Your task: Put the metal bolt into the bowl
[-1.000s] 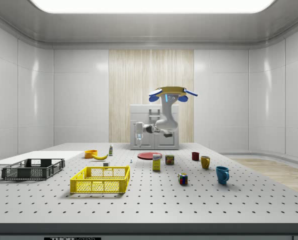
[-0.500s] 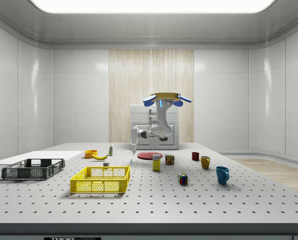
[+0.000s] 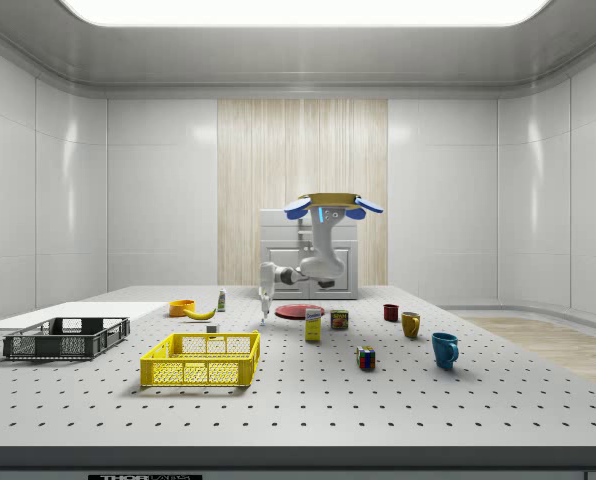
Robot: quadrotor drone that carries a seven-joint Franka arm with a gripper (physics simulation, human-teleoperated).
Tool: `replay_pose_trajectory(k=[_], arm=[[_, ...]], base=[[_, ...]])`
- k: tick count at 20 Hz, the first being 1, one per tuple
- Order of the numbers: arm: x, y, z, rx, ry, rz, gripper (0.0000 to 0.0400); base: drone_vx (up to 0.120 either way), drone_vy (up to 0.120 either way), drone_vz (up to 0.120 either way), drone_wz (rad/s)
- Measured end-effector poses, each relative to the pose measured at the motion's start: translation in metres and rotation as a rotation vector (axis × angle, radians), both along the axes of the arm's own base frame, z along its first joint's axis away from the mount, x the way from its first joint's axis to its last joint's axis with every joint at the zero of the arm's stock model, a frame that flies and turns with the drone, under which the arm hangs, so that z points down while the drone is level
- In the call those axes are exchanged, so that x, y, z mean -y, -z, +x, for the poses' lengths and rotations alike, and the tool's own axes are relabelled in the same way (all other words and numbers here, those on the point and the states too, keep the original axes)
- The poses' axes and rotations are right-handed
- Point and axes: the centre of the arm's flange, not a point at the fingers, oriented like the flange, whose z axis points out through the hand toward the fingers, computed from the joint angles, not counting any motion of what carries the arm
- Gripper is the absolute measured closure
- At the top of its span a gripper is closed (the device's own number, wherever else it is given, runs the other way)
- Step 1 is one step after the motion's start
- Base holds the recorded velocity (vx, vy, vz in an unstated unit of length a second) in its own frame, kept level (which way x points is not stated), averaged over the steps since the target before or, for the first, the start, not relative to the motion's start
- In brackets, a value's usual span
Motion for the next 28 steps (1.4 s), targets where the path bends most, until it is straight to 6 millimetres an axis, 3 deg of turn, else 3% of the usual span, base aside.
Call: replay_pose_trajectory(k=[2, 20, 24, 28], arm=[[0.000, 0.000, 0.000, 0.000, 0.000, 0.000, 0.0000], [0.000, -0.030, 0.000, 0.000, 0.000, 0.000, 0.0000], [0.000, -0.031, 0.000, 0.000, 0.000, 0.000, 0.0180], [0.000, -0.032, 0.000, 0.000, 0.000, 0.000, 0.0256]], base=[[0.120, 0.000, 0.000, 0.000], [0.000, 0.000, 0.000, 0.000], [0.000, 0.000, 0.000, 0.000], [0.000, 0.000, 0.000, 0.000]])
